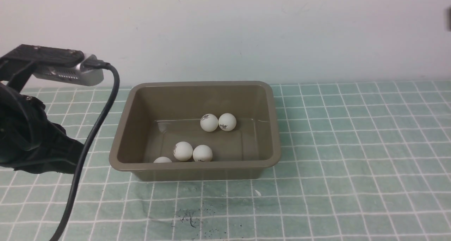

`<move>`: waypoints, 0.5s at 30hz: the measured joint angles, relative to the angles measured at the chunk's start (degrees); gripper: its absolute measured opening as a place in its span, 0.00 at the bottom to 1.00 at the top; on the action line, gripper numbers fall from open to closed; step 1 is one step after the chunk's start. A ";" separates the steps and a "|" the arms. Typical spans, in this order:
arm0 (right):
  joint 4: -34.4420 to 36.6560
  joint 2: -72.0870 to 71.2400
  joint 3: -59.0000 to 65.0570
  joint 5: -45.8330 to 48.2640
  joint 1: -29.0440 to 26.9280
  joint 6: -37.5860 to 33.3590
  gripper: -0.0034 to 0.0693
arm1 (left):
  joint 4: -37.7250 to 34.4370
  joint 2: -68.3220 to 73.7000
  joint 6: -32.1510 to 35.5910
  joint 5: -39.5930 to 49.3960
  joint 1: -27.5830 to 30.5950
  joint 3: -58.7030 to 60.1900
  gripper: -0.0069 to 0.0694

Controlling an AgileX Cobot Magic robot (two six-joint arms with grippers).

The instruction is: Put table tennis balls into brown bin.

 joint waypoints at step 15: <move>-3.94 -56.68 57.08 -37.27 0.00 4.80 0.03 | -9.05 -8.67 3.27 -4.20 0.05 4.43 0.08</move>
